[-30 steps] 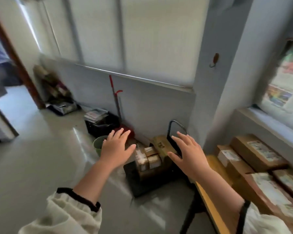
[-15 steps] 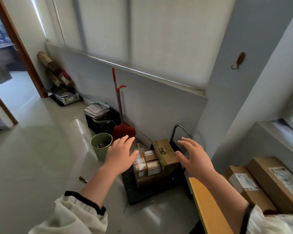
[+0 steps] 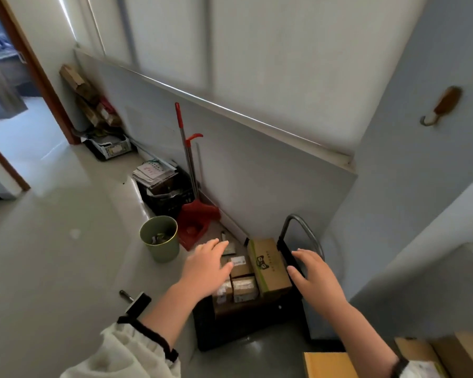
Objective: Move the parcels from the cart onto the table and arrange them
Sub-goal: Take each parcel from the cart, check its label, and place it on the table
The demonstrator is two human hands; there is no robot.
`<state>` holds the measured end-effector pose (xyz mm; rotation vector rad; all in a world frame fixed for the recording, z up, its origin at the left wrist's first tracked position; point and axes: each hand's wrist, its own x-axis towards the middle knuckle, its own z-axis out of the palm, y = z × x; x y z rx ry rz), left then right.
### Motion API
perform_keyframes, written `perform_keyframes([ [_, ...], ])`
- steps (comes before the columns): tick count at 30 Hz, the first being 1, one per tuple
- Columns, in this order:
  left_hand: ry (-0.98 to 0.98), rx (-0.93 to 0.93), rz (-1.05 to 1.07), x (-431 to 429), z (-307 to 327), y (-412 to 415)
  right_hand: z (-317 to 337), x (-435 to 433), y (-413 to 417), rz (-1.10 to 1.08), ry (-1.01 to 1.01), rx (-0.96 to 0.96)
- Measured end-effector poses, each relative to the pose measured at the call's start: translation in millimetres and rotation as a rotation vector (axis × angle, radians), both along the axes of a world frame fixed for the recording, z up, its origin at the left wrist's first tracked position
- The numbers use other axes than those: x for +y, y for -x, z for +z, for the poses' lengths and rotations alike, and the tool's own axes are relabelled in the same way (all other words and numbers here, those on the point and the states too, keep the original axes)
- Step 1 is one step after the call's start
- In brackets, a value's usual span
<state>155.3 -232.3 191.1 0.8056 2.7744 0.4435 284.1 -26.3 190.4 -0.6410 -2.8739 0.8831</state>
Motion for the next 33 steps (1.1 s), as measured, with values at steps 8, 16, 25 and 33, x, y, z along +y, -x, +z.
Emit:
perform_keyframes([
  [8, -0.088, -0.231, -0.009, 70.5, -58.6, 110.5, -51.2, 60.4, 95.8, -0.086, 0.060, -0.150],
  [16, -0.345, -0.929, 0.425, 168.2, -146.4, 192.5, -136.6, 138.6, 173.6, -0.237, 0.207, -0.334],
  [25, -0.504, -1.387, 0.877, 219.8, -293.7, 228.2, -289.5, 204.9, 200.8, -0.337, 0.385, -0.671],
  [33, -0.592, -1.504, 0.966, 257.0, -437.2, 237.3, -436.0, 216.2, 254.7, -0.483, 0.614, -0.682],
])
